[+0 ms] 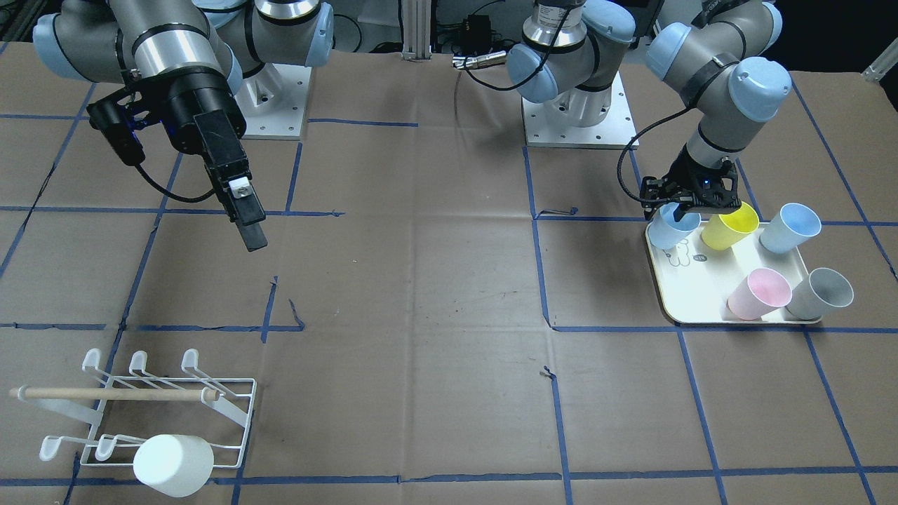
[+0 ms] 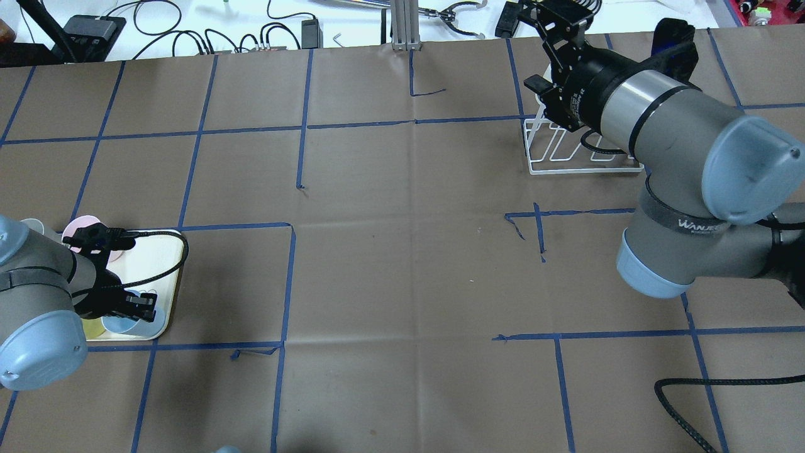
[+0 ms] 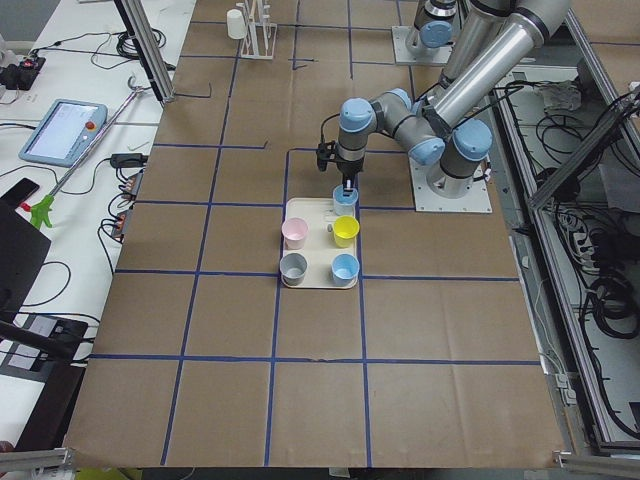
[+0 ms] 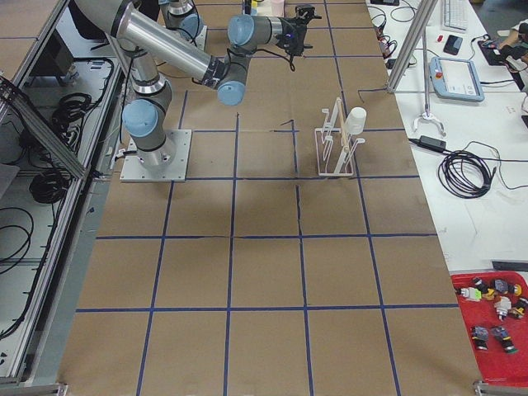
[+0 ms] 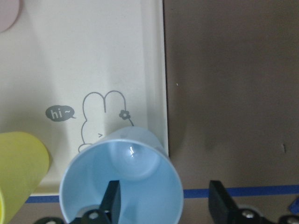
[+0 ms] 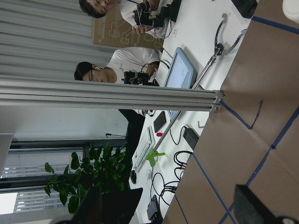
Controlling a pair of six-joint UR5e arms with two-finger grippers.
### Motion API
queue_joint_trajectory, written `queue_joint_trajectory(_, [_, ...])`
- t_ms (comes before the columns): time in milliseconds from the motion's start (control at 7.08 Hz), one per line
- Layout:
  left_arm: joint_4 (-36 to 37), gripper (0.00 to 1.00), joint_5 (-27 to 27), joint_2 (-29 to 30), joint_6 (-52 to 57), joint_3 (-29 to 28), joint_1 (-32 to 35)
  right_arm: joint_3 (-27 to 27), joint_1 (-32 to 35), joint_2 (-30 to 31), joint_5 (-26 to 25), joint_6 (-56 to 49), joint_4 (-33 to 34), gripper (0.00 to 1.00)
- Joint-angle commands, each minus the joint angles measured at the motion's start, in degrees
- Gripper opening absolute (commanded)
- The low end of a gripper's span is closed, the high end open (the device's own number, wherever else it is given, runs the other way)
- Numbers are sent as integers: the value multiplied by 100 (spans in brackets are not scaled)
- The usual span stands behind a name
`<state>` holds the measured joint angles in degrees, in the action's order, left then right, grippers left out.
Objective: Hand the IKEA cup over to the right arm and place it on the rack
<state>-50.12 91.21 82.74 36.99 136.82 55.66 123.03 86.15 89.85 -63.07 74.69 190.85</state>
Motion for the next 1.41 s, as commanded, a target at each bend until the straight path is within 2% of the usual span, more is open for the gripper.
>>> queue_joint_trajectory(0, [-58, 0, -16, 23, -16, -294, 6, 11, 7, 23, -30, -15, -39, 100])
queue_joint_trajectory(141, [-363, 0, -24, 5, -33, -600, 6, -7, 7, 15, -30, -16, -39, 100])
queue_joint_trajectory(283, [-976, 0, -50, -47, -51, -1134, 41, -7, 7, 6, -30, -16, -39, 100])
queue_joint_trajectory(565, [-2774, 0, -453, 49, -121, -2765, 68, -7, 7, -3, -30, -16, -48, 100])
queue_joint_trajectory(707, [-3540, 0, -472, 180, -147, -3549, 76, -7, 7, 6, -30, -16, -48, 100])
queue_joint_trajectory(848, [-3922, 0, -473, 425, -139, -4174, 207, -7, 7, -3, -30, -16, -48, 100])
queue_joint_trajectory(989, [-3978, 0, -490, 697, -104, -4598, 426, 10, 33, -20, -30, -16, -48, 100])
queue_joint_trajectory(1131, [-3927, 0, -917, 908, -60, -4803, 559, 11, 94, -29, -30, -16, -48, 100])
queue_joint_trajectory(1272, [-3761, 0, -1617, 1024, 114, -4865, 577, 11, 95, -55, -30, -16, -39, 100])
